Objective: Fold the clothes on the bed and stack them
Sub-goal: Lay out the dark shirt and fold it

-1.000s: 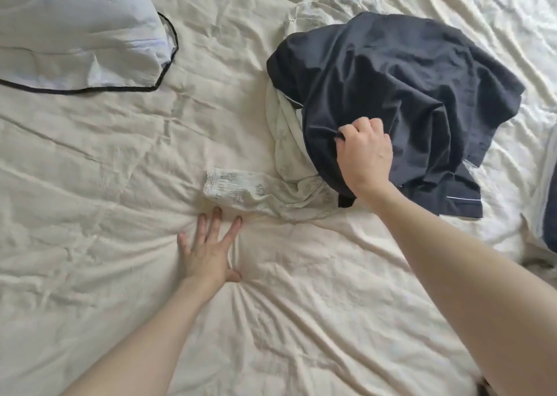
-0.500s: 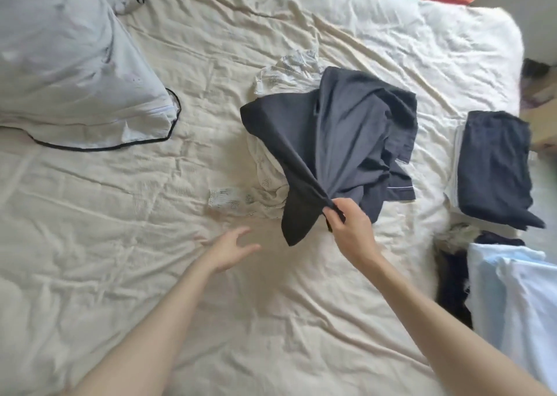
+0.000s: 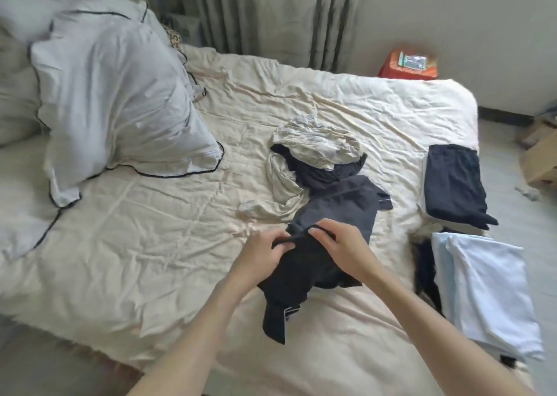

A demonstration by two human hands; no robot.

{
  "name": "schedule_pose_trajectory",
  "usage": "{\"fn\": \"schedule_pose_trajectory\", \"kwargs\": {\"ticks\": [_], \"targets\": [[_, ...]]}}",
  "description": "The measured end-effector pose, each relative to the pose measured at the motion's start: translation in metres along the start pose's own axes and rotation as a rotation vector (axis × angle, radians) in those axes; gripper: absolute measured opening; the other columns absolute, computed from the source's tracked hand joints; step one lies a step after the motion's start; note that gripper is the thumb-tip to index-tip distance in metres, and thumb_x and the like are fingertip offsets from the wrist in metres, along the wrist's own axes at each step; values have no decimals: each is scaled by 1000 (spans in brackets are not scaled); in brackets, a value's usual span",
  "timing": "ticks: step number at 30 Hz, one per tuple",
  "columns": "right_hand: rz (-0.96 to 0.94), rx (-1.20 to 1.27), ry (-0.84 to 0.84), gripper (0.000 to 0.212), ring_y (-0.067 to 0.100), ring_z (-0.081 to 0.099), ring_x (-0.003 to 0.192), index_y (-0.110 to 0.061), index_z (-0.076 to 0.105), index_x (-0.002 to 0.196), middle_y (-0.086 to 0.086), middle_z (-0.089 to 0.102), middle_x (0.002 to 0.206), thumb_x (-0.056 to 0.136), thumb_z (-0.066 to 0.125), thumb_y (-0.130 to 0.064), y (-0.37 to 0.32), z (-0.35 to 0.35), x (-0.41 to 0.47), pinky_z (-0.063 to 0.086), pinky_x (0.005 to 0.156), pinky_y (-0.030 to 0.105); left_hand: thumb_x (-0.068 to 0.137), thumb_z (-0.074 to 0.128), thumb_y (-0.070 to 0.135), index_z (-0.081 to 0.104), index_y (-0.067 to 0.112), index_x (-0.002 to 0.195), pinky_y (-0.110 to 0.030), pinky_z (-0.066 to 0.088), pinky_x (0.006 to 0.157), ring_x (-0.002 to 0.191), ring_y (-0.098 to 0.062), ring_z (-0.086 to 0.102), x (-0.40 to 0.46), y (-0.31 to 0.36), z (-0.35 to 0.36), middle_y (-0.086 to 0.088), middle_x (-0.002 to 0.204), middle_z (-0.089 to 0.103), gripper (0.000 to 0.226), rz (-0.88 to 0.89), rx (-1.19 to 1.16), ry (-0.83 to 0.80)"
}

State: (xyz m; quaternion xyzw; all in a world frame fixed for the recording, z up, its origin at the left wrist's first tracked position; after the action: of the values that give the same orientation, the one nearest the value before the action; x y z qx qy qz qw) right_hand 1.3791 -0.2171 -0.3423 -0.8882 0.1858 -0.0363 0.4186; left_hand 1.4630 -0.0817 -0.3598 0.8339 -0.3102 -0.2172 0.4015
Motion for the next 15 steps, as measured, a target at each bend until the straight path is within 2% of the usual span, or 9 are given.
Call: {"fn": "schedule_pose_trajectory", "kwargs": {"ticks": [2, 4, 6, 8, 10, 13, 15], "targets": [[-55, -3, -17, 25, 11, 51, 66, -13, 60, 78, -5, 57, 69, 95, 55, -30, -22, -11, -15, 35, 61, 23, 86, 67, 13, 70, 12, 85, -3, 35, 64, 65, 1, 49, -22, 23, -25, 22, 67, 55, 4, 21, 48, 52], [-96, 28, -17, 24, 14, 55, 73, -15, 61, 82, -5, 59, 73, 94, 55, -35, -41, -20, -31, 39, 67, 27, 87, 66, 15, 68, 16, 80, -4, 36, 63, 65, 4, 52, -45, 42, -47, 19, 69, 57, 7, 9, 56, 109], [-122, 55, -53, 30, 11, 58, 88, -22, 62, 103, -9, 63, 91, 88, 58, -47, -58, -25, -47, 44, 78, 27, 87, 66, 18, 64, 21, 75, -6, 37, 62, 68, 5, 54, -70, 59, -70, 15, 70, 60, 12, -1, 48, 193], [-186, -30, -112, 50, 8, 54, 96, -30, 52, 119, -13, 60, 104, 79, 62, -58, -75, -25, -64, 42, 82, 26, 87, 67, 21, 65, 17, 75, -10, 39, 63, 70, -2, 56, -93, 75, -88, 6, 73, 64, 12, -2, 58, 253], [-298, -136, -100, 50, 10, 52, 96, -31, 45, 122, -10, 57, 108, 81, 65, -51, -93, -27, -78, 37, 79, 25, 87, 67, 22, 65, 11, 77, -17, 39, 66, 71, -10, 56, -113, 93, -106, 0, 73, 65, 15, 24, 104, 310], [-437, -74, 18, 29, 14, 51, 86, -24, 50, 113, -7, 55, 95, 88, 64, -29, -120, -42, -91, 33, 73, 22, 86, 67, 24, 59, 23, 67, -14, 37, 61, 62, -1, 52, -141, 118, -132, 11, 61, 58, 21, 74, 152, 377], [-503, -51, 85, 20, 11, 49, 82, -16, 59, 107, -5, 56, 91, 89, 65, -21, -140, -52, -94, 31, 72, 19, 87, 67, 25, 58, 28, 64, -13, 35, 60, 60, 1, 52, -155, 131, -150, 14, 57, 57, 25, 102, 169, 420]]}}
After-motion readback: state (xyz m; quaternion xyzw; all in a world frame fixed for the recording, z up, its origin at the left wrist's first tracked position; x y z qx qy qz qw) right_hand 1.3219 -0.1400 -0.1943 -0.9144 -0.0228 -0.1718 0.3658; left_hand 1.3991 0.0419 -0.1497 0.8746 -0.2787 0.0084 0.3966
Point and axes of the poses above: each hand's wrist, its own x-axis towards the middle knuckle, its own z-axis out of the palm, y = z × x, the point moved 6 cm from there along x, towards the middle knuckle
